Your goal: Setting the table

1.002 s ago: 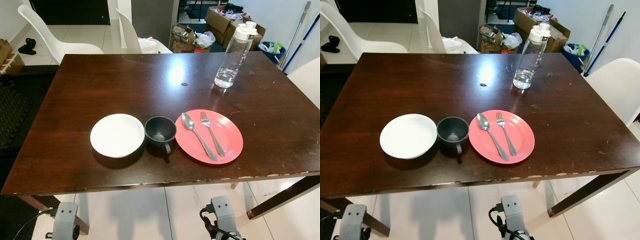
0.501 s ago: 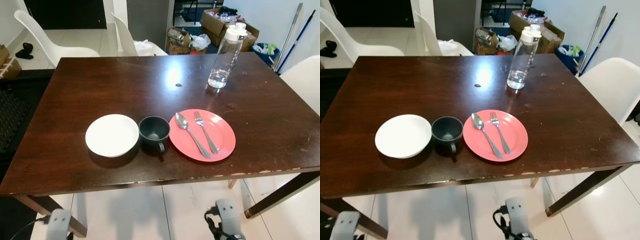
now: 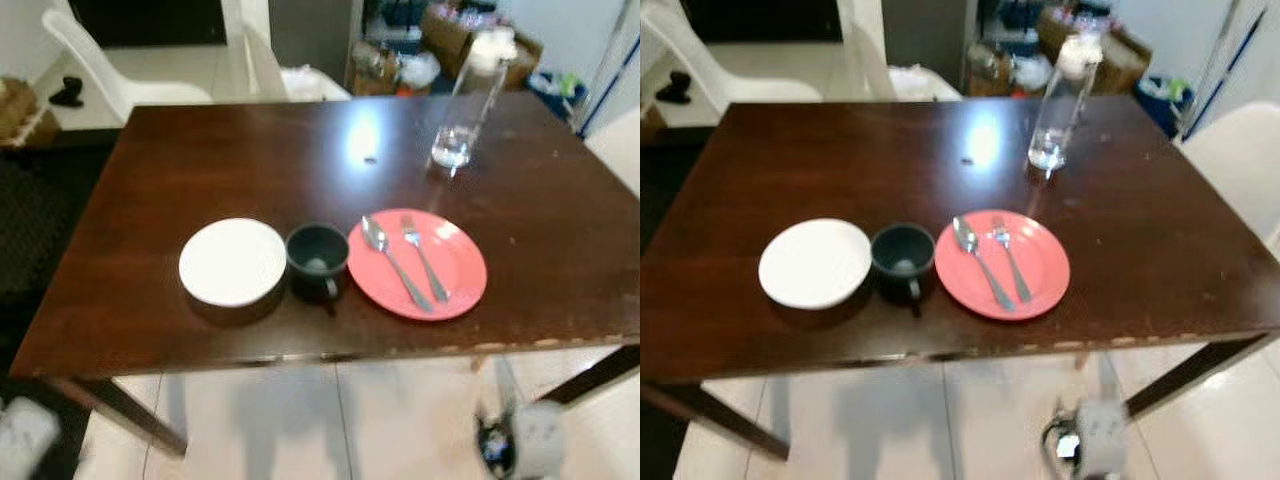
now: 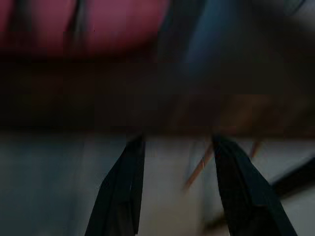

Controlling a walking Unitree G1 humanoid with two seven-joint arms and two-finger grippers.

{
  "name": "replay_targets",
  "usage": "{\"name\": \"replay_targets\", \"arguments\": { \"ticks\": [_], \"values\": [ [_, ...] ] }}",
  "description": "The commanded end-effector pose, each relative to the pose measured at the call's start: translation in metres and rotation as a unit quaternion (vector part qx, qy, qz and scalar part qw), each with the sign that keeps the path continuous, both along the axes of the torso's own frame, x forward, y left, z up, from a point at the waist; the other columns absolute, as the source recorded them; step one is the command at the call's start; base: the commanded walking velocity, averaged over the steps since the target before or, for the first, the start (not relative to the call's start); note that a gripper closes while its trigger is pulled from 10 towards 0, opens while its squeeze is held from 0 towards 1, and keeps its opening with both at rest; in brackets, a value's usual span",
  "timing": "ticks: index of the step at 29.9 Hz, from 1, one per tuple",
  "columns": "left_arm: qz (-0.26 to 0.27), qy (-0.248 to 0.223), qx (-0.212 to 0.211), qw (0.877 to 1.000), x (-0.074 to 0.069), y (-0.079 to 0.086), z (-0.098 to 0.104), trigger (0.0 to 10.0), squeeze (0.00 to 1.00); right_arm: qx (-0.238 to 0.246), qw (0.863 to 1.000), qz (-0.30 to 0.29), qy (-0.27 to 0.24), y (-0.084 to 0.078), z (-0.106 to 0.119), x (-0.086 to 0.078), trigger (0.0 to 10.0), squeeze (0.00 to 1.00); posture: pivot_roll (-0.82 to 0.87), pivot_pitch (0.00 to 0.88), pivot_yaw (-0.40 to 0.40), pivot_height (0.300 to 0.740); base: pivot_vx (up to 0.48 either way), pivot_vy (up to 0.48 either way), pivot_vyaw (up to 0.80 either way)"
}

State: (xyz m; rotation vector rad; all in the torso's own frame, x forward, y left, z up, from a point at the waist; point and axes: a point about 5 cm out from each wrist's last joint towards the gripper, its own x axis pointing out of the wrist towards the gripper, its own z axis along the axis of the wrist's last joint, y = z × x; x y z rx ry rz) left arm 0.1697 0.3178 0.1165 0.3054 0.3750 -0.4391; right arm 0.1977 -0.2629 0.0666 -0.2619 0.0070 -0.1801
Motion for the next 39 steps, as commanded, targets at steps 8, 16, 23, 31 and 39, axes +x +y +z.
{"name": "replay_targets", "arguments": {
  "ticks": [8, 16, 23, 31, 39],
  "values": [
    [-0.058, -0.113, -0.071, 0.989, 0.047, -0.039, 0.085, 10.0, 0.0, -0.064, 0.986, 0.033, -0.152, -0.001, 0.114, 0.024, 10.0, 0.0, -0.04, 0.095, 0.072, 0.74, 0.0, 0.0, 0.0],
    [-0.013, -0.164, -0.074, 0.984, 0.082, -0.095, 0.089, 10.0, 0.0, 0.016, 0.963, 0.251, -0.095, 0.071, 0.129, 0.055, 10.0, 0.0, -0.04, 0.088, 0.05, 0.74, 0.0, 0.0, 0.0],
    [0.001, -0.151, -0.064, 0.986, 0.096, -0.13, 0.072, 10.0, 0.0, 0.07, 0.936, 0.343, -0.031, 0.11, 0.116, 0.076, 10.0, 0.0, -0.03, 0.081, 0.032, 0.74, 0.0, 0.0, 0.0],
    [-0.008, -0.186, -0.083, 0.979, 0.113, -0.164, 0.094, 10.0, 0.0, 0.084, 0.935, 0.344, -0.008, 0.137, 0.113, 0.095, 10.0, 1.0, -0.02, 0.08, 0.032, 0.74, 0.0, 0.0, 0.0],
    [-0.024, -0.211, -0.082, 0.974, 0.123, -0.178, 0.108, 10.0, 0.0, 0.104, 0.935, 0.339, -0.003, 0.154, 0.111, 0.096, 10.0, 1.0, -0.01, 0.08, 0.028, 0.74, 0.0, 0.0, 0.0]
  ]
}}
